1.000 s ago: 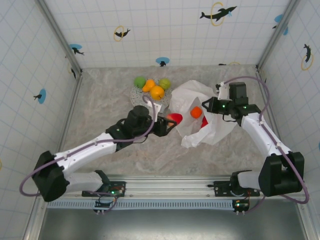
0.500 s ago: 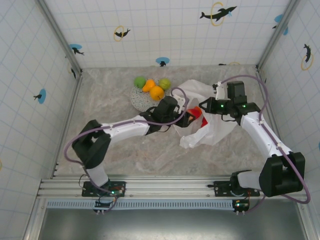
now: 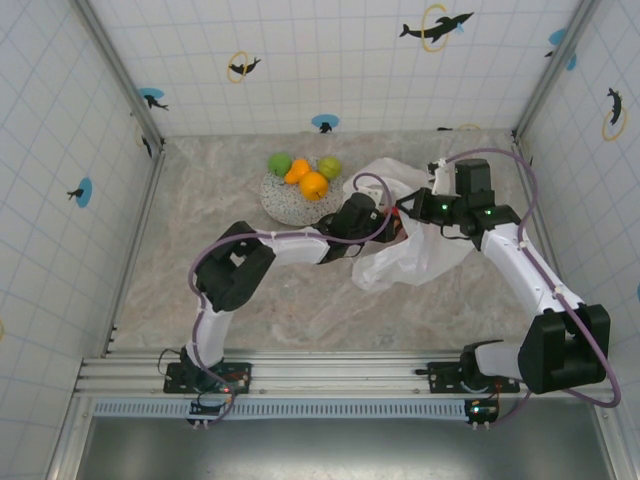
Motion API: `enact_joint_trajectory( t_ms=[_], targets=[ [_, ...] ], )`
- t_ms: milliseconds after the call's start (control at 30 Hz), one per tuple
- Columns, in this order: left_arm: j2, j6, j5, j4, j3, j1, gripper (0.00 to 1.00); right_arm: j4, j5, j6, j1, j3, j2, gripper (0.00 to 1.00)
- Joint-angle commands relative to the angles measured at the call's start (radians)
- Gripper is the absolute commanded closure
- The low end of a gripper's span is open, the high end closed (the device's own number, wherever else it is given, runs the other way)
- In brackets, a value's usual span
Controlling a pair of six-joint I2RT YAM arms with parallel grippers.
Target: Place the fruits into the plastic bag
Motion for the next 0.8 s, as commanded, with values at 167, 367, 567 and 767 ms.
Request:
enact_joint_trajectory(
  t_ms=[167,367,567,767],
  targets=[
    [0.089,-0.045,-0.046,0.060,0.108,0.008,0.34,0.024,-0.012,-0.002,-0.036,0.003,-0.018,1.00],
    [0.065,-0.026,0.024,0.054,0.089,0.029,0.24,-0.001,-0.013,-0.033,-0.066,-0.004,-0.029,1.00],
    [-0.006,0.026,0.070,0.040,0.035,0.034,0.13,-0.069,0.009,-0.106,-0.074,0.008,-0.025,1.00],
    [-0.109,0.068,0.118,0.009,-0.046,0.034,0.13,-0.107,0.030,-0.158,-0.083,0.013,-0.023,1.00]
  ],
)
